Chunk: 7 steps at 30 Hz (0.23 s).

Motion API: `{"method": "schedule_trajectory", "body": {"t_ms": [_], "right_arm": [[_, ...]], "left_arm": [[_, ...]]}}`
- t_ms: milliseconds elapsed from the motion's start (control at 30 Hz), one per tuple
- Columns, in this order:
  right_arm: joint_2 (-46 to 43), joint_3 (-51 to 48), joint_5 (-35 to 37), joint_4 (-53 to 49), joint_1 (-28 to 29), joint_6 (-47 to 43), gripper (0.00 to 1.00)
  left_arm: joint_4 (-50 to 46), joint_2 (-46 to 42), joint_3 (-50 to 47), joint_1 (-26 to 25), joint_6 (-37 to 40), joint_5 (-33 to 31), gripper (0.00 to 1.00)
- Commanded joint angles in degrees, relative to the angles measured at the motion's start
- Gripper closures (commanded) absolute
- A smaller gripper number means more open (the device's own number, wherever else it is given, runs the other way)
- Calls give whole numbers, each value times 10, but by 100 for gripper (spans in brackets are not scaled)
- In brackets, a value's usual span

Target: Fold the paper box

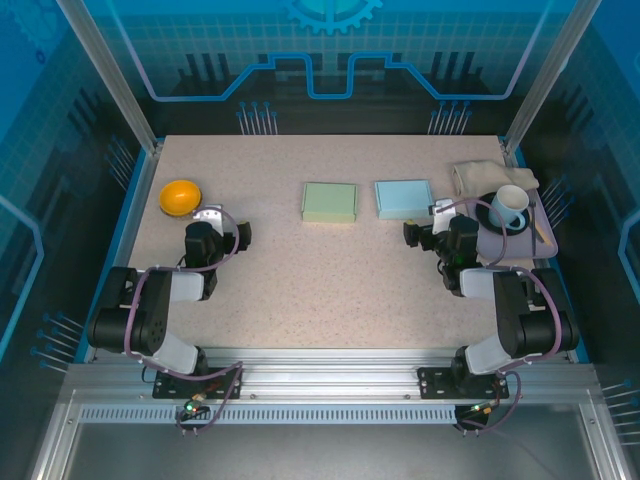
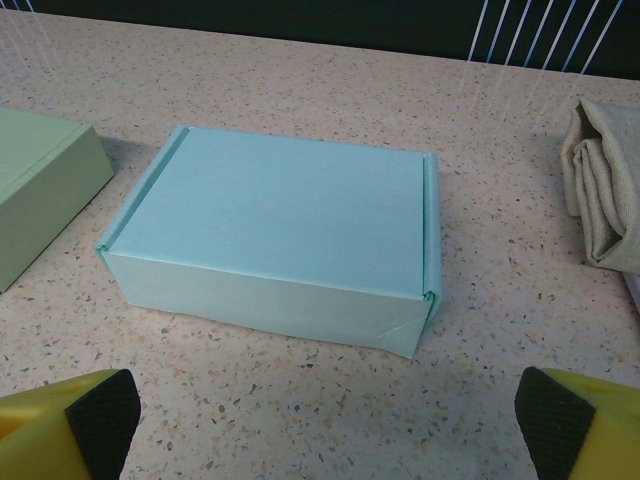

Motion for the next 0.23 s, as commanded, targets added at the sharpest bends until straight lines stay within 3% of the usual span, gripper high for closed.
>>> {"method": "schedule_trajectory", "body": {"t_ms": [0,200], "right_arm": [[-1,1,-8,-6,-3,-4,0],[-1,0,-8,-6,-3,-4,0]], "left_arm": [[-13,-1,14,7,8,23,1],[-3,-3,9,2,13,24,1]]}}
